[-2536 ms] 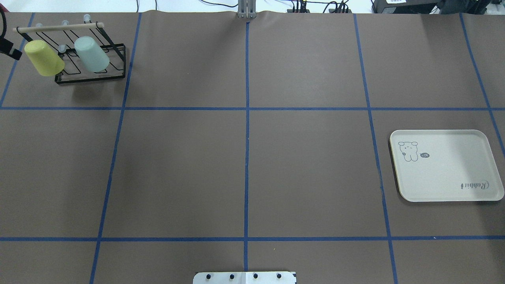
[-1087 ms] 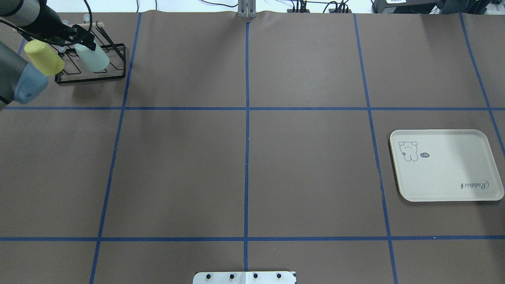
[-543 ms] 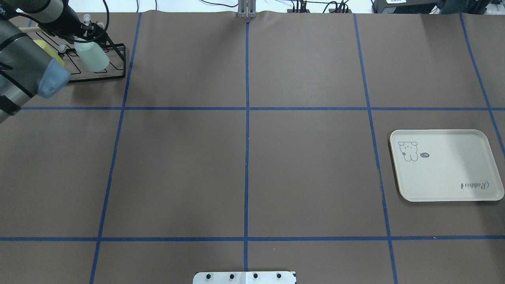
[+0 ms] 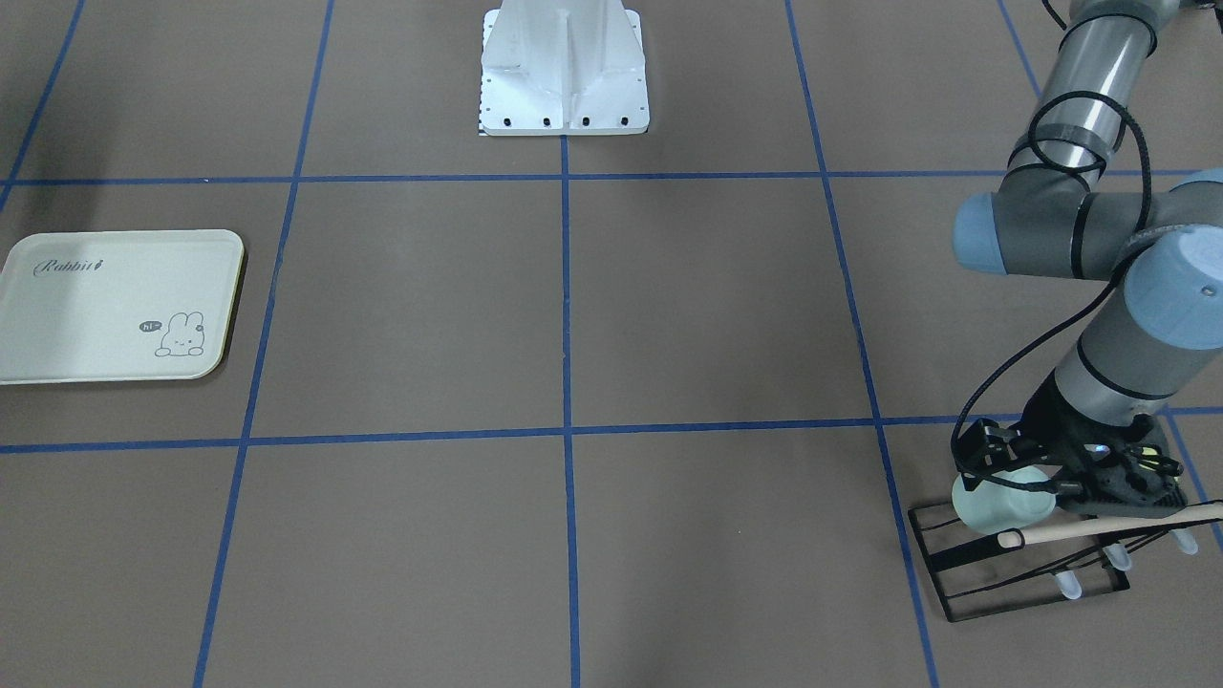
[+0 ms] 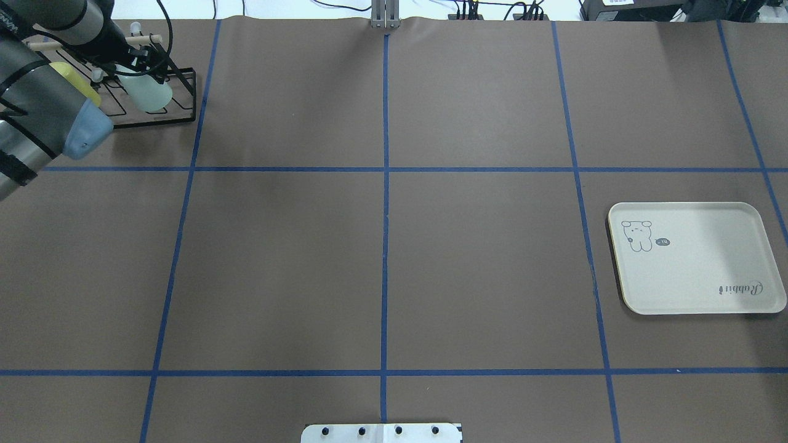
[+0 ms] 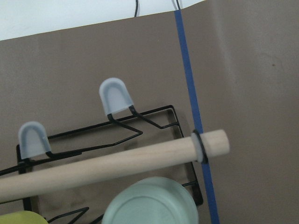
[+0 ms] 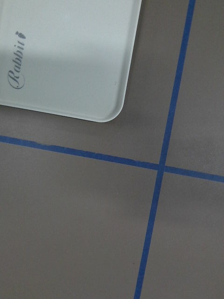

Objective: Left arm grabs green cup and hands to right arm on tray

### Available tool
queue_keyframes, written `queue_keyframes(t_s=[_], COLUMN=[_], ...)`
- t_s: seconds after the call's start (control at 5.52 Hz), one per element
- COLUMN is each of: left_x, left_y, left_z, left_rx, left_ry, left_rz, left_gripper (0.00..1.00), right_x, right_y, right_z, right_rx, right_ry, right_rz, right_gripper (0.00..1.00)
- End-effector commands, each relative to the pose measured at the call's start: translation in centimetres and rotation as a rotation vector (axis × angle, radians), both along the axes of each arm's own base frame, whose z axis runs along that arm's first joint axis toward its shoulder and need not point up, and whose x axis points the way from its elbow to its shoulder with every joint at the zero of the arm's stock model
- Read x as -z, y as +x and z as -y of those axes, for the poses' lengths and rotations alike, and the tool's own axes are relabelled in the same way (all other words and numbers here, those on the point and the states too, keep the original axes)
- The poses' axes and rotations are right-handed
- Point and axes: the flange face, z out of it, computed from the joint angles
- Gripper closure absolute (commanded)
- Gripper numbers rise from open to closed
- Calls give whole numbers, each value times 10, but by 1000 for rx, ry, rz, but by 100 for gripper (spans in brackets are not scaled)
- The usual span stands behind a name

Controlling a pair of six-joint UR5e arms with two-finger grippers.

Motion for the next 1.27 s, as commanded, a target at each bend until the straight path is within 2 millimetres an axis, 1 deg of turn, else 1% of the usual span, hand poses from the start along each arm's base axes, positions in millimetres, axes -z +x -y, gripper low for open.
queue_keyframes(t_s=[0.0, 0.36, 0.54, 0.91, 1.09], left_x=[-6, -8, -8, -8, -7], left_y=[0, 0, 0, 0, -2], left_z=[1, 1, 0, 0, 0], left_rx=[-15, -13, -14, -15, -14], left_ry=[3, 0, -1, -1, 0], left_rz=[11, 13, 12, 11, 7], left_gripper=[3, 5, 8, 56, 73], right_x=[1, 1, 1, 1, 1], right_y=[0, 0, 0, 0, 0], right_z=[0, 0, 0, 0, 0], right_rx=[0, 0, 0, -1, 0], right_ry=[2, 2, 2, 1, 2], right_rz=[2, 2, 2, 2, 2], right_gripper=[0, 0, 0, 0, 0])
